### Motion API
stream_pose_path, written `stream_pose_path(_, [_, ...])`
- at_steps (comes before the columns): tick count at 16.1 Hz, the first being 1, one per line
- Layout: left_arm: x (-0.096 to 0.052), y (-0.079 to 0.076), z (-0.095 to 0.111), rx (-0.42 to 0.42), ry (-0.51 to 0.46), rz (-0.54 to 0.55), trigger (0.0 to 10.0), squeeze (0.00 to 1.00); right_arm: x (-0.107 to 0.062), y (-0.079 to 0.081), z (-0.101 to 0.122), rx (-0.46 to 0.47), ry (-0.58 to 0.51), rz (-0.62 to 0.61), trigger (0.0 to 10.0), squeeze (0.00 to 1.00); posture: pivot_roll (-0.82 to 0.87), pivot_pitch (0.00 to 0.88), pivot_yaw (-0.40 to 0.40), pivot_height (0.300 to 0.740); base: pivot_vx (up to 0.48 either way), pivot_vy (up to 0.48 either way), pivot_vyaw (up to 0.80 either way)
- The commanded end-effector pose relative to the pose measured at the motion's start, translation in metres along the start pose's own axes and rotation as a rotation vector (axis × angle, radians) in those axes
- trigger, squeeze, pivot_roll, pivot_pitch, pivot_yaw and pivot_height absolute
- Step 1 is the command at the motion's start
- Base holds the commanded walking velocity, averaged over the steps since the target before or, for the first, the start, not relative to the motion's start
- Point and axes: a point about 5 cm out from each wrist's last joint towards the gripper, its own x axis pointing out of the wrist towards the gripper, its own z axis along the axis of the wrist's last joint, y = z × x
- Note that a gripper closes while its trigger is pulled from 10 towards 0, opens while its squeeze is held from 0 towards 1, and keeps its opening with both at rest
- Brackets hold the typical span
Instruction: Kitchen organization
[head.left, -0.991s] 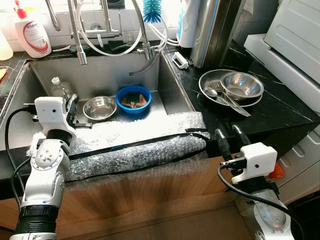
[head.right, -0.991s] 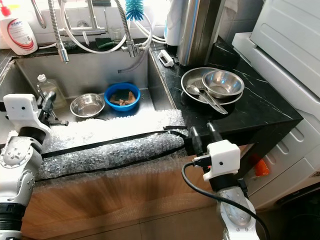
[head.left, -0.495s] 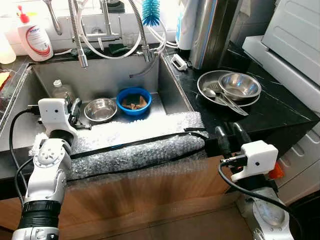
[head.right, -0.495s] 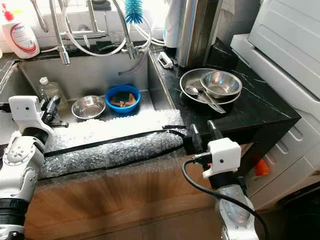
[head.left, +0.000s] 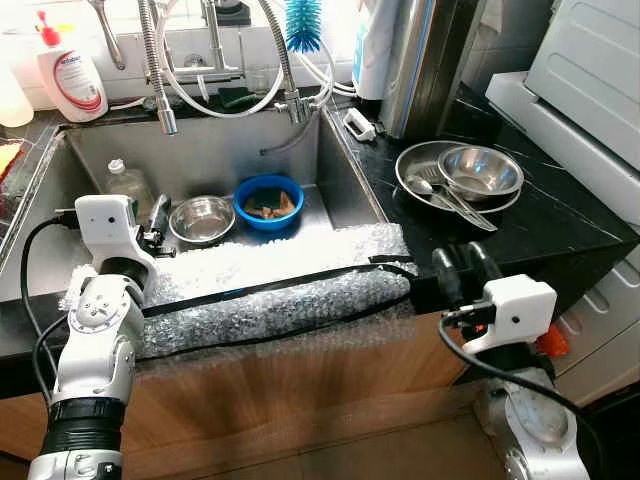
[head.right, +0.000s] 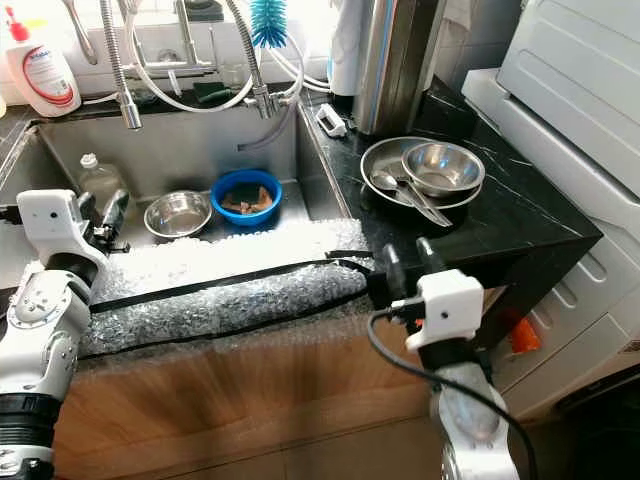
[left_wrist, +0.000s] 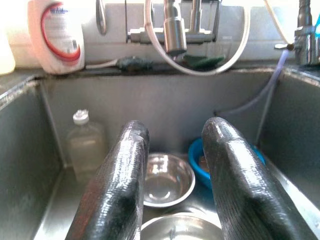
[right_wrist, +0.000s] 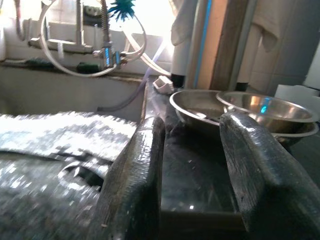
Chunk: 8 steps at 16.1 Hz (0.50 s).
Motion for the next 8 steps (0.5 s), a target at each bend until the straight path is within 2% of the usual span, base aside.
stream_pose_path(1, [0.006, -0.004, 0.024, 0.037, -0.106, -0.015, 10.0, 0.0, 0.001, -0.005, -0.002, 0.014, 0.017, -0.026, 10.0, 0.0, 0.03, 0.077, -0.024, 0.74, 0.0, 0.0, 0.0])
stream_pose_path(3, [0.009, -0.004, 0.052, 0.04, -0.214, -0.008, 10.0, 0.0, 0.004, -0.005, -0.001, 0.009, 0.014, -0.026, 10.0, 0.0, 0.03, 0.082, -0.025, 0.74, 0.0, 0.0, 0.0])
stream_pose_path(5, [0.004, 0.001, 0.071, 0.108, -0.282, 0.003, 10.0, 0.0, 0.006, -0.005, -0.001, 0.011, 0.014, -0.033, 10.0, 0.0, 0.03, 0.088, -0.023, 0.74, 0.0, 0.0, 0.0])
stream_pose_path(7, [-0.011, 0.01, 0.076, 0.25, -0.299, -0.011, 10.0, 0.0, 0.008, -0.004, -0.001, 0.021, 0.014, -0.034, 10.0, 0.0, 0.04, 0.093, -0.022, 0.74, 0.0, 0.0, 0.0])
stream_pose_path(8, [-0.018, 0.014, 0.072, 0.25, -0.277, -0.003, 10.0, 0.0, 0.008, -0.004, -0.001, 0.033, 0.021, -0.039, 10.0, 0.0, 0.04, 0.098, -0.025, 0.74, 0.0, 0.0, 0.0])
